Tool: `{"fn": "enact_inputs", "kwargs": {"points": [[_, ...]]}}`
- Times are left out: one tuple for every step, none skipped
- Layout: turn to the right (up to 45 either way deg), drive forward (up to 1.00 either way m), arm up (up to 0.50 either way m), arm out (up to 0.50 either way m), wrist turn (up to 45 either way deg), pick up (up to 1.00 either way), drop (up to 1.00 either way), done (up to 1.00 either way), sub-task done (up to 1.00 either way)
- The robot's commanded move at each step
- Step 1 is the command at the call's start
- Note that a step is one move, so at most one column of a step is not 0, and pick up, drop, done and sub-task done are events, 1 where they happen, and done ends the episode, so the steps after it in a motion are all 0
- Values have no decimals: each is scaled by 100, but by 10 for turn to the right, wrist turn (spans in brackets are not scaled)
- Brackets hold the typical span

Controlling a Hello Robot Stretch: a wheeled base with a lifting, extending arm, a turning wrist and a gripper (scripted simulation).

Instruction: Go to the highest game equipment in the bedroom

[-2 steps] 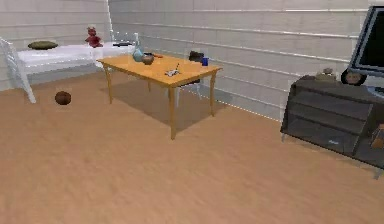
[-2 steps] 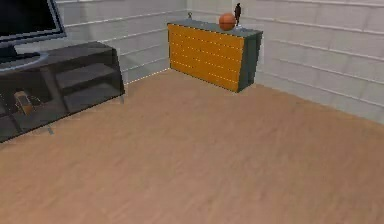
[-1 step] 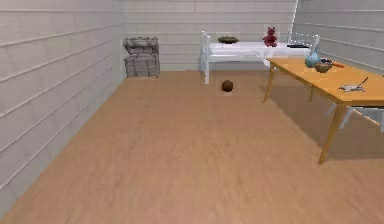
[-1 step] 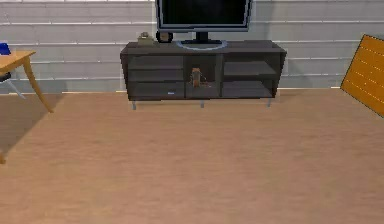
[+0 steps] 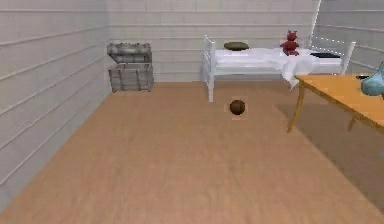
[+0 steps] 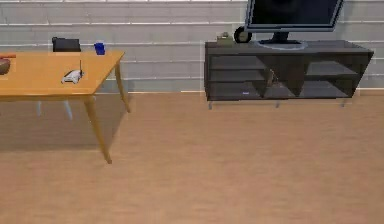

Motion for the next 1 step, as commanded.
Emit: {"fn": "enact_inputs", "kwargs": {"points": [[0, 100, 0, 0, 0, 0, 0, 0, 0]]}}
